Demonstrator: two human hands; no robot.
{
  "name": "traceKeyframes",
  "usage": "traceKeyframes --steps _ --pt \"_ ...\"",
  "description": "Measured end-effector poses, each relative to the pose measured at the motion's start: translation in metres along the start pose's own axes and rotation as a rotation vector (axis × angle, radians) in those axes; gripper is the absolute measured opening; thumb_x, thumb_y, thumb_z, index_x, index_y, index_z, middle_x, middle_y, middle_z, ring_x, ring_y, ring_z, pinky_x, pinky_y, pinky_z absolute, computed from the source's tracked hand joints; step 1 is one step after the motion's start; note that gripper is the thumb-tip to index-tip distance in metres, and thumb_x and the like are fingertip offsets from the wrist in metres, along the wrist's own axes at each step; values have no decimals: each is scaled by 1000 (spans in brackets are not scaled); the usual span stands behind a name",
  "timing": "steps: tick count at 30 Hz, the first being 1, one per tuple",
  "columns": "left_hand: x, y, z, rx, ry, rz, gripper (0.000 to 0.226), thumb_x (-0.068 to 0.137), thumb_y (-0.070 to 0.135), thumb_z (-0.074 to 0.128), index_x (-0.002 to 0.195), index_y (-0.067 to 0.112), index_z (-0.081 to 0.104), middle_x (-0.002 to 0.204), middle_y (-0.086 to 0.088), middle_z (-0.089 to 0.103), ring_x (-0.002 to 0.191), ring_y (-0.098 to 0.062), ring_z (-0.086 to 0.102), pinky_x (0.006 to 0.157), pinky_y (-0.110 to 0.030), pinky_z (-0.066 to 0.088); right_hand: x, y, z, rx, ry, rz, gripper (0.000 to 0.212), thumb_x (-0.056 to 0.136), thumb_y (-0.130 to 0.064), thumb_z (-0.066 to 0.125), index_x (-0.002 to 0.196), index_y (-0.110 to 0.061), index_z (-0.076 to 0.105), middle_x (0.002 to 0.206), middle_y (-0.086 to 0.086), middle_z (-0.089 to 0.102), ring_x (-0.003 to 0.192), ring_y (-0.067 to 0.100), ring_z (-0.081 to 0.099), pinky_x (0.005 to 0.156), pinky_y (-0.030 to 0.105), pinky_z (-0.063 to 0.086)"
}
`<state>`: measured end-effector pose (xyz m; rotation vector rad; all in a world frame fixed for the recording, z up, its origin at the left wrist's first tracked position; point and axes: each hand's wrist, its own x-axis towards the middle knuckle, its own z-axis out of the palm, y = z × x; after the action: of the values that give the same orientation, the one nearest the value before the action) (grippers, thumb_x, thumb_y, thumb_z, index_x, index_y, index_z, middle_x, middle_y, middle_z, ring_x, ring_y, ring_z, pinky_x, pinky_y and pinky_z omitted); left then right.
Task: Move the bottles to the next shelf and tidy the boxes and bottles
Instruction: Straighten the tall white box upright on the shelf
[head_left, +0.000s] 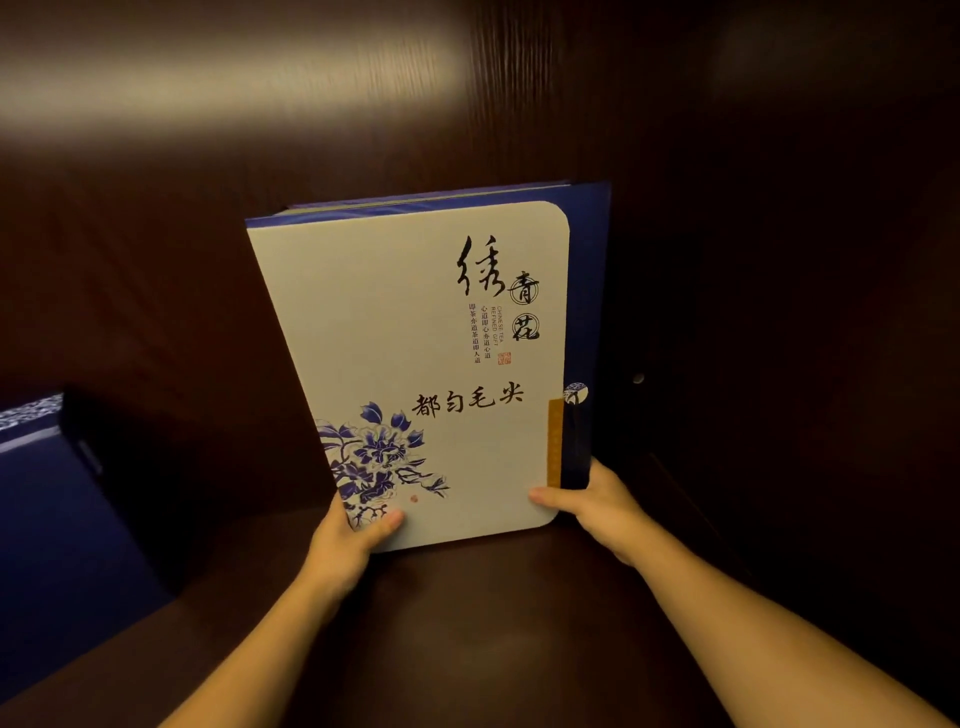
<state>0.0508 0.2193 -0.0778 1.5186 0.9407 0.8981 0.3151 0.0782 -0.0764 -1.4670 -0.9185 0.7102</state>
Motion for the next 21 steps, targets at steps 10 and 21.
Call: traceKeyframes --steps 10,21 --pt "-90 8 -6 -27 -70 72 54 76 9 73 123 20 48 109 11 64 92 1 64 69 -8 47 -103 -13 -9 -19 54 21 51 69 -25 85 112 -35 61 107 -15 69 99 2 64 76 16 48" --pt "-198 17 -22 -11 -97 113 58 77 12 74 129 17 47 106 14 62 85 9 59 66 -4 44 -218 -25 -9 -47 122 59 42 65 -28 87 101 -27 64 105 -5 70 100 13 64 91 33 50"
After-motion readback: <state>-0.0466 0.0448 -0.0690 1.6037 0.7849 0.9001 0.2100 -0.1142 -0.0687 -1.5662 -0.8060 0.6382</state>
